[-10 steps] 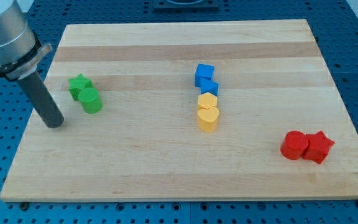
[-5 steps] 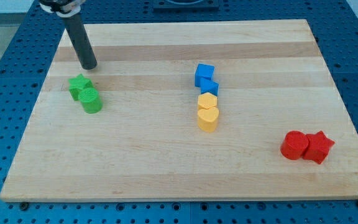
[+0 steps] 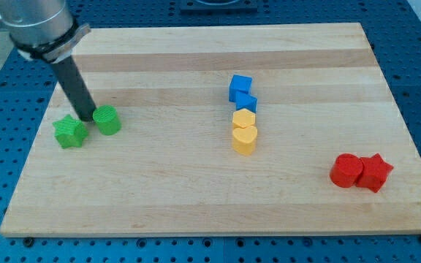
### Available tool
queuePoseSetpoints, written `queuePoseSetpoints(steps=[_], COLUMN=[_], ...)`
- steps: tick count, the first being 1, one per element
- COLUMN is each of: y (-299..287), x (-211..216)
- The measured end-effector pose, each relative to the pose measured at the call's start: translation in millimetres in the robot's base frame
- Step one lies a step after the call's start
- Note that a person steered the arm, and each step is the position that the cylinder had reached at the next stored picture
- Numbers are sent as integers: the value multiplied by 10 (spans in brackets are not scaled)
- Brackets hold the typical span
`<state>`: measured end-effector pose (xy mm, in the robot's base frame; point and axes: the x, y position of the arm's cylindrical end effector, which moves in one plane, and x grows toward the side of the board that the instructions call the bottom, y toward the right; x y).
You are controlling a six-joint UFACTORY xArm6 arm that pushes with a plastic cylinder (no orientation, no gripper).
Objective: Arrange the green blocks parallel to each other
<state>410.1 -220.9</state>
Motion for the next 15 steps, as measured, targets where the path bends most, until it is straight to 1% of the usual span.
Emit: queuePoseSetpoints(steps=[1, 2, 3, 4, 5, 6, 7, 10, 12, 15], y=[161, 309, 309, 309, 423, 788, 794, 813, 669, 634], x=[-227, 45, 257, 269, 190, 657, 760, 762, 762, 762])
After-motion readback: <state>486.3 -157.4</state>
